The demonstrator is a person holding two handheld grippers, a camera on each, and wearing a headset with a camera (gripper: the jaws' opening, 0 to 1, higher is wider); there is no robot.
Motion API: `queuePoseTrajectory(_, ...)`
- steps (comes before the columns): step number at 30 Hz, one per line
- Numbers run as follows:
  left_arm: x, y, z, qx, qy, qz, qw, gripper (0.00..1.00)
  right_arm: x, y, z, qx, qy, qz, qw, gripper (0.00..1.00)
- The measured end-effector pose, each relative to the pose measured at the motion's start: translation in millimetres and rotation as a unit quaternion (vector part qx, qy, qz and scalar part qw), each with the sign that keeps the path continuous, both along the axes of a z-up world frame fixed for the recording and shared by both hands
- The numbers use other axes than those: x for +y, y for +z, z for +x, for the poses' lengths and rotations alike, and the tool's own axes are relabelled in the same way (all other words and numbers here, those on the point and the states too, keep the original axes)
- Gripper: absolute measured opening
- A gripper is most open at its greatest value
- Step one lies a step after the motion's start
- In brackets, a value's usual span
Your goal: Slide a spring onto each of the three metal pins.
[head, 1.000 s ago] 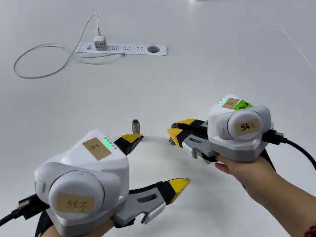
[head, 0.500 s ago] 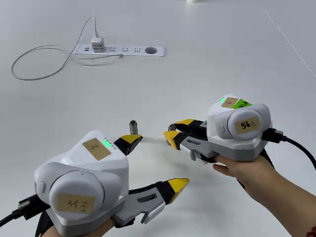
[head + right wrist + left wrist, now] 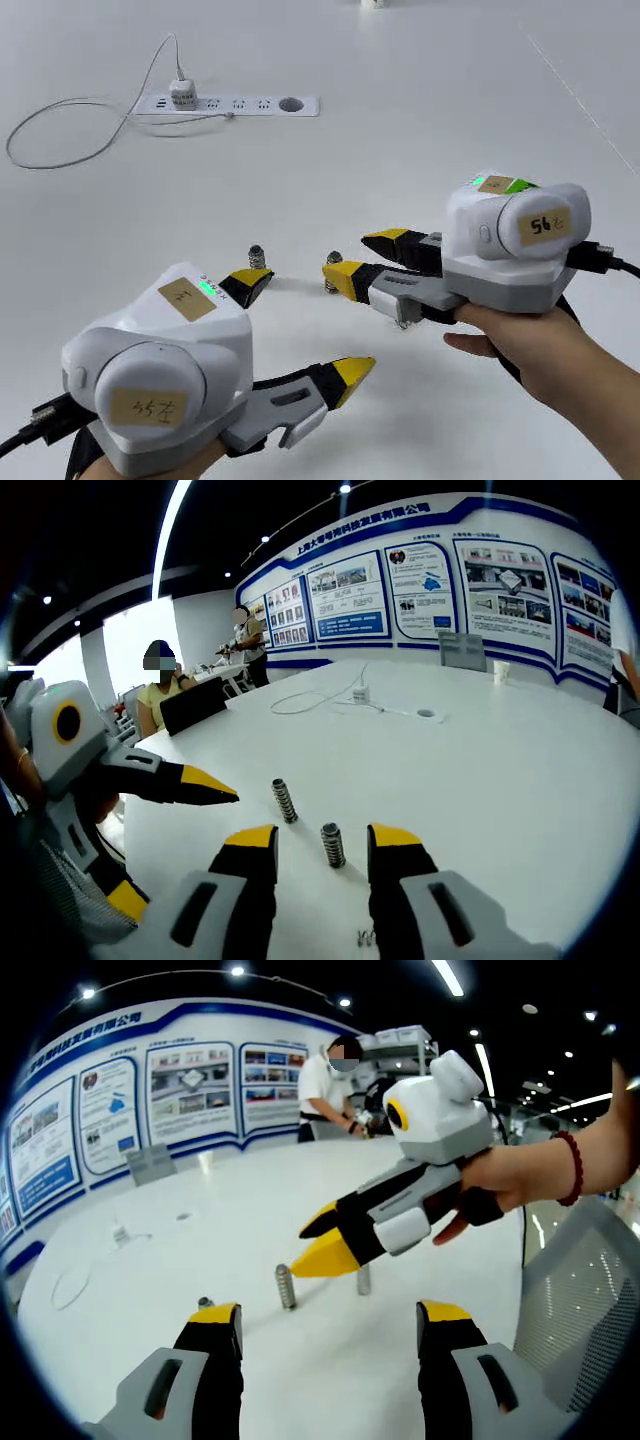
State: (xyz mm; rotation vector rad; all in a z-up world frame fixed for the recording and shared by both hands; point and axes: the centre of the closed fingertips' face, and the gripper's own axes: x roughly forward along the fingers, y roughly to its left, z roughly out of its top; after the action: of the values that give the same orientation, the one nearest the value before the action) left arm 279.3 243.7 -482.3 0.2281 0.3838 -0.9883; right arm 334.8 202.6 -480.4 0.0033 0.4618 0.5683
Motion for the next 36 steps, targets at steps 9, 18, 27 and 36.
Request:
queuePoseTrajectory(9, -7.7, -4.0, 0.8, -0.002, -0.008, 0.006, 0.9999, 0.7, -17.2, 10.2, -13.3, 0.001, 0.0, -0.008, 1.0, 0.43)
queuePoseTrajectory(18, -19.4, -13.0, 0.4, -0.001, -0.021, 0.019, 0.9996, 0.66, -36.9, 14.2, -27.8, 0.004, 0.004, -0.018, 0.9998, 0.46)
queuePoseTrajectory(27, -30.4, -23.5, 2.5, 0.007, -0.027, 0.023, 0.9993, 0.6, -55.1, 11.1, -47.4, 0.017, 0.007, -0.03, 0.9994, 0.49)
queuePoseTrajectory(36, -42.6, -33.8, 3.5, 0.016, -0.037, 0.03, 0.9987, 0.54, -67.6, 7.6, -62.5, 0.027, 0.009, -0.038, 0.9989, 0.5)
